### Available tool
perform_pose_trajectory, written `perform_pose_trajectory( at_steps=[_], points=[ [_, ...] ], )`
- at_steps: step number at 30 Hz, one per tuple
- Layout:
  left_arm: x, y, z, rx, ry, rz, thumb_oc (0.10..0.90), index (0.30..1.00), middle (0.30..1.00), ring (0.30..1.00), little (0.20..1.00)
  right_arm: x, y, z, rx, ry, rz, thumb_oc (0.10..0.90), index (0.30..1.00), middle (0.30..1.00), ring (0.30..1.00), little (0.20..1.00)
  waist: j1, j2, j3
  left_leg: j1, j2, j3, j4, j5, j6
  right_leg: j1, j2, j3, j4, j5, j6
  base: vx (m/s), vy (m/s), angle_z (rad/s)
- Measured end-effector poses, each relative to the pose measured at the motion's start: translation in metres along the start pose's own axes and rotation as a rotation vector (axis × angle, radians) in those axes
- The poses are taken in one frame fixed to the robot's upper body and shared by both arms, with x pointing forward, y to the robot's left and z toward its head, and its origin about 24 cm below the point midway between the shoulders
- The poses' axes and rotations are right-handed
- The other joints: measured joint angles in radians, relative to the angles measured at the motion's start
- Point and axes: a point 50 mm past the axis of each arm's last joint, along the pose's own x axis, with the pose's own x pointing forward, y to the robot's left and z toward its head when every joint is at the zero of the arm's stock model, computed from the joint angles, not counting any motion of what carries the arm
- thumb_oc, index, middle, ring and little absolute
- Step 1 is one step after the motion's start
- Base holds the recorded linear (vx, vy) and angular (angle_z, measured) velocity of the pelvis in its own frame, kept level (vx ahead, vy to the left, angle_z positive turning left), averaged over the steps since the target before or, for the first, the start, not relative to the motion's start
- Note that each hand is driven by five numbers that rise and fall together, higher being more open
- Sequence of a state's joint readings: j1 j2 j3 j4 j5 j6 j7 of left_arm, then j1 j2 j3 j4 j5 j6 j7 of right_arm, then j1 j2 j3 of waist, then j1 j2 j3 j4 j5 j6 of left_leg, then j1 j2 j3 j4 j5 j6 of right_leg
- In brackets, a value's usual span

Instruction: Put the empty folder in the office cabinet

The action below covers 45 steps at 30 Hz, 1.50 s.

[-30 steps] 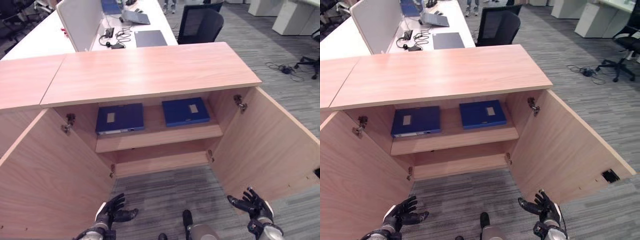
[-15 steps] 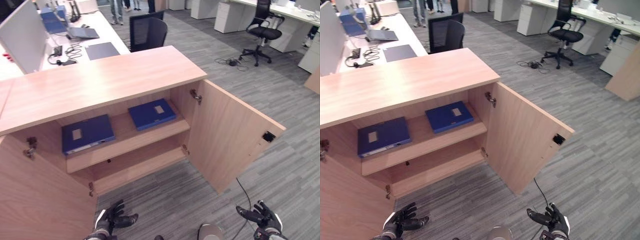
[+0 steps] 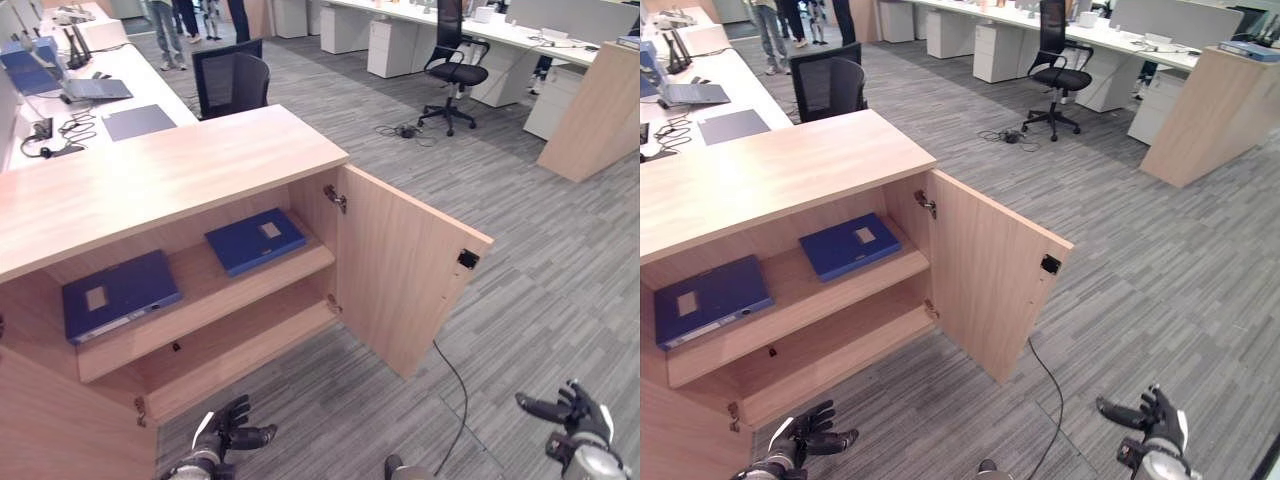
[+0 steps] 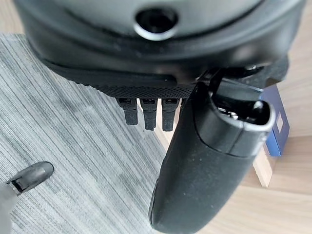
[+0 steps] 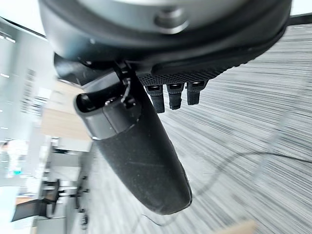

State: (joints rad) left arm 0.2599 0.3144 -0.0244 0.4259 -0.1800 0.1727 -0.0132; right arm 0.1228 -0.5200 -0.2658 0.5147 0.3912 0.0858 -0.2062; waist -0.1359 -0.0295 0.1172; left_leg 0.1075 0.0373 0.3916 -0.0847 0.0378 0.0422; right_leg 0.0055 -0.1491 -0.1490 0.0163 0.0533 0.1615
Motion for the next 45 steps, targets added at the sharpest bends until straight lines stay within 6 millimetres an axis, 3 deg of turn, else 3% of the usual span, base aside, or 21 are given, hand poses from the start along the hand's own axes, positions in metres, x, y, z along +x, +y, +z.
perform_pose_trajectory(
  at_steps=[5, 8, 18, 24, 39, 43, 45],
  points=[
    [0.002, -0.002, -0.002, 0.017, 0.014, -0.012, 0.8, 0.9, 0.9, 0.9, 0.9, 0.016, 0.006, 0.056, -0.13, -0.148, 0.064, 0.8, 0.9, 0.9, 0.9, 0.9, 0.002, -0.001, -0.007, 0.0, -0.004, 0.02, 0.0, 0.002, -0.002, 0.018, 0.002, 0.005, -0.051, 0.053, -0.006, 0.03, -0.076, -0.12],
    [0.002, -0.002, -0.002, 0.018, 0.013, -0.019, 0.8, 0.9, 0.9, 0.9, 0.9, 0.018, 0.012, 0.073, -0.154, -0.202, 0.114, 0.8, 0.9, 0.9, 0.9, 0.9, 0.012, -0.003, -0.01, 0.001, -0.007, 0.013, 0.0, 0.007, -0.003, 0.025, 0.001, 0.007, -0.063, 0.121, -0.011, 0.04, -0.055, 0.08],
    [0.002, -0.016, -0.007, 0.021, 0.03, -0.091, 0.8, 0.9, 0.9, 0.9, 0.9, 0.016, 0.081, 0.12, -0.321, -0.322, 0.411, 0.8, 0.9, 0.9, 0.9, 0.9, 0.084, 0.032, -0.02, 0.003, -0.005, -0.03, 0.0, 0.012, -0.009, 0.071, 0.005, -0.038, -0.103, 0.136, -0.024, 0.02, -0.019, 0.13],
    [0.003, -0.014, -0.015, 0.021, 0.064, -0.085, 0.8, 0.9, 0.9, 0.9, 0.9, 0.018, 0.087, 0.124, -0.321, -0.305, 0.431, 0.8, 0.9, 0.9, 0.9, 0.9, 0.082, 0.031, -0.019, 0.001, -0.009, -0.042, 0.0, 0.014, -0.006, 0.074, 0.001, -0.051, -0.103, 0.127, -0.015, 0.0, 0.003, 0.05],
    [0.005, -0.019, -0.009, 0.035, 0.047, -0.116, 0.8, 0.9, 0.9, 0.9, 0.9, 0.021, 0.095, 0.127, -0.341, -0.3, 0.439, 0.8, 0.9, 0.9, 0.9, 0.9, 0.084, 0.028, -0.009, -0.017, -0.006, -0.051, -0.001, 0.019, -0.006, 0.068, 0.002, -0.058, -0.103, 0.126, -0.021, -0.03, 0.011, 0.01],
    [0.005, -0.019, -0.009, 0.033, 0.047, -0.114, 0.8, 0.9, 0.9, 0.9, 0.9, 0.008, 0.113, 0.12, -0.253, -0.295, 0.525, 0.8, 0.9, 0.9, 0.9, 0.9, 0.068, 0.028, -0.004, -0.017, -0.004, -0.041, -0.001, 0.019, -0.006, 0.063, 0.002, -0.059, -0.103, 0.127, -0.021, -0.03, 0.041, -0.09],
    [0.006, -0.022, -0.009, 0.023, 0.044, -0.117, 0.8, 0.9, 0.9, 0.9, 0.9, -0.003, 0.134, 0.107, -0.181, -0.272, 0.606, 0.8, 0.9, 0.9, 0.9, 0.9, 0.053, 0.026, -0.003, -0.016, -0.003, -0.039, -0.001, 0.02, -0.007, 0.061, 0.004, -0.059, -0.103, 0.128, -0.023, -0.03, 0.052, -0.12]
  ],
)
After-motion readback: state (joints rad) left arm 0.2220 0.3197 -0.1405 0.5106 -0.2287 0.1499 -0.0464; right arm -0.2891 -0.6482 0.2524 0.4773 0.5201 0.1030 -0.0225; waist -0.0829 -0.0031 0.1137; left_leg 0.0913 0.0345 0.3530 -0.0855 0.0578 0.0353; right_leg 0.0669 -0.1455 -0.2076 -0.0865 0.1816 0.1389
